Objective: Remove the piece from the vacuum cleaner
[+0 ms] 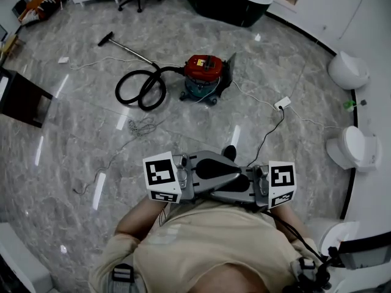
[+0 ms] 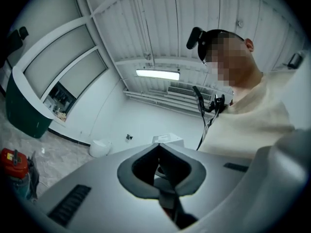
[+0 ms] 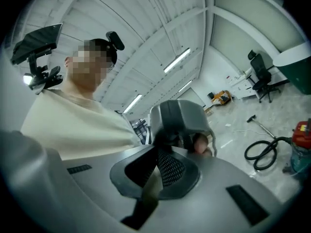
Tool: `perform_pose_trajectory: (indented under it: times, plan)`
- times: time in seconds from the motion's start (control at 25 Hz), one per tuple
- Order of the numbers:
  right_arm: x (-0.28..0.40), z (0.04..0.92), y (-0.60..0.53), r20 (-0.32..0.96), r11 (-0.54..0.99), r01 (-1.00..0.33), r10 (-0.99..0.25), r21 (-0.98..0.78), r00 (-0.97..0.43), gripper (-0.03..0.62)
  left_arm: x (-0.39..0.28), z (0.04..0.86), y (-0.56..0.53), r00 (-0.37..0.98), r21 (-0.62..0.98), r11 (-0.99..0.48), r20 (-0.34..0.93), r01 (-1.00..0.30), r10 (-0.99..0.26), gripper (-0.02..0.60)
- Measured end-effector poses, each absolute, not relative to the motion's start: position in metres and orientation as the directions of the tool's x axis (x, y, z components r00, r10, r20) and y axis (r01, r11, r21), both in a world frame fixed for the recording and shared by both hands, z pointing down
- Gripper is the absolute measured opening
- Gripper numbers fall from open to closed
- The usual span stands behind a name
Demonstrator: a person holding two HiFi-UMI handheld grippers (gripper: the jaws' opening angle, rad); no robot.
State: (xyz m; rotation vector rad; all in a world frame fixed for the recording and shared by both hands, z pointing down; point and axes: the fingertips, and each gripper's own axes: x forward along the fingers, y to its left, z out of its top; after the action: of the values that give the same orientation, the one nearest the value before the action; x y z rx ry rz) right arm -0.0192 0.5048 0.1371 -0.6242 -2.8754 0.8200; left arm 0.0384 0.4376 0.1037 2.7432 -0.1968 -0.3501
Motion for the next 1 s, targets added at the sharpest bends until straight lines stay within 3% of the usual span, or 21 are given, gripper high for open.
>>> perform_pose_trajectory:
  times: [0.16,0.48,0.64,0.84,1.0]
  plan:
    - [-0.021,0.145,0.502,0.006,0.727,0.471,0.547,-0.5,-0.837,0.002,0.048,0.118,0.422,0.976,0.311,-0.939,-0.107,-0.149,-0.19,0.003]
    - [0.007,0.154,0.446,-0.033,0.598,0.563,0.669,-0.571,-0.743,0.003,0.074,0.138,0.362,0.983,0.332,-0.926,0.024,-0.18,-0.183,0.004]
    - [0.024,0.157,0.402,-0.046,0.591,0.565,0.667,-0.576,-0.744,0.002,0.091,0.142,0.316,0.976,0.353,-0.91,0.041,-0.215,-0.215,0.003]
    - [0.054,0.144,0.336,-0.155,0.592,0.572,0.606,-0.568,-0.78,0.002,0.116,0.133,0.247,0.955,0.415,-0.868,0.005,-0.273,-0.298,0.004]
    - [0.083,0.146,0.285,-0.194,0.626,0.553,0.549,-0.55,-0.813,0.002,0.128,0.139,0.192,0.908,0.422,-0.815,0.047,-0.397,-0.417,0.004]
